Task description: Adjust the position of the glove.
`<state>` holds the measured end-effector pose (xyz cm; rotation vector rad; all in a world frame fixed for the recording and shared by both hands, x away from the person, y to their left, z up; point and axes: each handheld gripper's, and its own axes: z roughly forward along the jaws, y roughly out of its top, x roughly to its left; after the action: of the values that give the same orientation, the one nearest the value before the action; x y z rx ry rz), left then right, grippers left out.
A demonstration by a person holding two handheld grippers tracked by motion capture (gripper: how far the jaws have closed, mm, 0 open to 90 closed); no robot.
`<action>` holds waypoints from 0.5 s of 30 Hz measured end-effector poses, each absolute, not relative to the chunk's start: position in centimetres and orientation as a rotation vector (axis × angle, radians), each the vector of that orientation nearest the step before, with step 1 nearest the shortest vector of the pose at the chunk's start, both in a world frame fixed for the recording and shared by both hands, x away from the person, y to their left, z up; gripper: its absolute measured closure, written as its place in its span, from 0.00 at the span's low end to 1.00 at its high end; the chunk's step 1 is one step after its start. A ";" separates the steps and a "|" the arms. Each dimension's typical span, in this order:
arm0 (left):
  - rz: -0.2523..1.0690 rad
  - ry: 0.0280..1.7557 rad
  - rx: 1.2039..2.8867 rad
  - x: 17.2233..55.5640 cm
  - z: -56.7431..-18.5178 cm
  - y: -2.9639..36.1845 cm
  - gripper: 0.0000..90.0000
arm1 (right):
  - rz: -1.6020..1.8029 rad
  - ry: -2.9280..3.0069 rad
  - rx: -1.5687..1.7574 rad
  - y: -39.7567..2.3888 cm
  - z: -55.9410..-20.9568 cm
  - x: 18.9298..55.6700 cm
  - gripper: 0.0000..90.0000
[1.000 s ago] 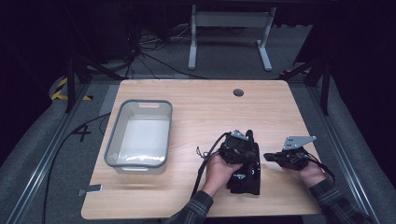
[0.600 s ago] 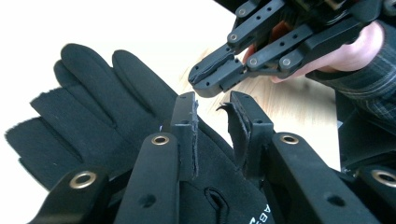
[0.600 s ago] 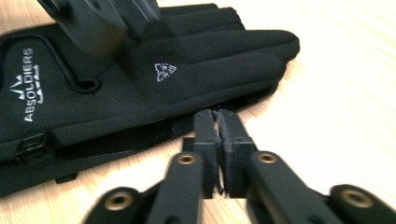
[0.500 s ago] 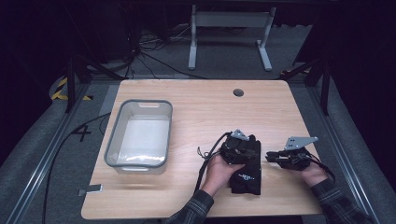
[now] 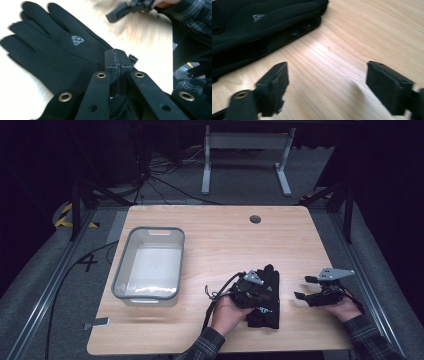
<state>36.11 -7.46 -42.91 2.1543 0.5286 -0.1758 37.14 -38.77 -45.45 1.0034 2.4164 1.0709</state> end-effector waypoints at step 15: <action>-0.234 0.376 2.272 34.2 -44.1 -11.7 1.00 | 1.023 2.390 1.035 -39.1 -46.7 37.5 0.15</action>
<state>34.17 -11.75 -44.14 2.2716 0.3760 -0.2342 37.46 -39.13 -46.66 1.0347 2.3905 1.0226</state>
